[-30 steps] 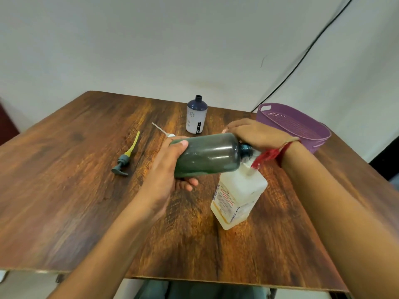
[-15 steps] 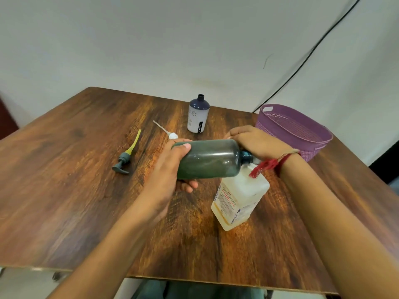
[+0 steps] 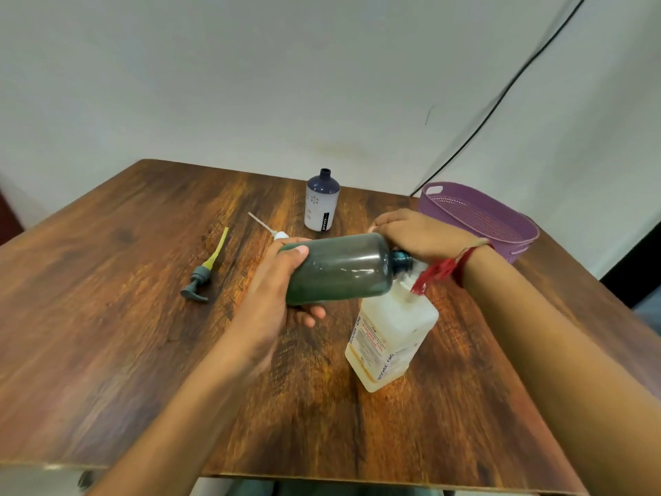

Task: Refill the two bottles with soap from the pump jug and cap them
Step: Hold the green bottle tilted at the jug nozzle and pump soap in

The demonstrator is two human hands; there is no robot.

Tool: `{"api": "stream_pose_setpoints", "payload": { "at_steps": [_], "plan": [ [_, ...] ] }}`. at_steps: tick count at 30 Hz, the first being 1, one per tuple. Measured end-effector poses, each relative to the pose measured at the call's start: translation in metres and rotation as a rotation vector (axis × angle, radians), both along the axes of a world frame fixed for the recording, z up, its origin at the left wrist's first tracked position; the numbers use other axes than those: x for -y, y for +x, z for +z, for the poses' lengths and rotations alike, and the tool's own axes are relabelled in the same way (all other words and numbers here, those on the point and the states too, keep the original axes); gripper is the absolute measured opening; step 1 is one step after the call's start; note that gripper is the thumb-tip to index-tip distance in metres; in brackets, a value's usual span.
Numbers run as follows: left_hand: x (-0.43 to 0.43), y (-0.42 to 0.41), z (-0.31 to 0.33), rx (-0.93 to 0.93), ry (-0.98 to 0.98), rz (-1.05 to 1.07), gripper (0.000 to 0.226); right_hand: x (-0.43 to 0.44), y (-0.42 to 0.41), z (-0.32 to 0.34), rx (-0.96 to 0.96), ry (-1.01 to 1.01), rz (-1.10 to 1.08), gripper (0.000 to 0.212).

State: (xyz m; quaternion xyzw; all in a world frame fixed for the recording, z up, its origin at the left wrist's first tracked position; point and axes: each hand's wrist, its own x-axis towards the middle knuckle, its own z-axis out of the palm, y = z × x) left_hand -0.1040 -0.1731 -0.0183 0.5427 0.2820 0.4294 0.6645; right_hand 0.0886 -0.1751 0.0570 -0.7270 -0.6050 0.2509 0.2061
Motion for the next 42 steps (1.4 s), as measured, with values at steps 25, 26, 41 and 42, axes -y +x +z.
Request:
{"api": "stream_pose_setpoints", "payload": {
  "at_steps": [25,26,41,42],
  "plan": [
    [-0.002,-0.001,-0.001,0.006,-0.015,0.005,0.031,-0.003,0.0,-0.003,0.053,0.042,-0.023,0.026],
    [-0.003,-0.001,-0.001,0.002,-0.009,0.005,0.034,-0.003,-0.001,-0.007,0.006,0.04,-0.032,0.026],
    [0.0,0.001,-0.007,-0.002,0.009,0.012,0.03,0.0,-0.003,-0.016,-0.101,-0.01,-0.075,0.033],
    [0.0,0.0,-0.007,-0.003,0.018,0.008,0.028,0.001,-0.003,-0.015,-0.081,0.009,-0.081,0.032]
  ]
}}
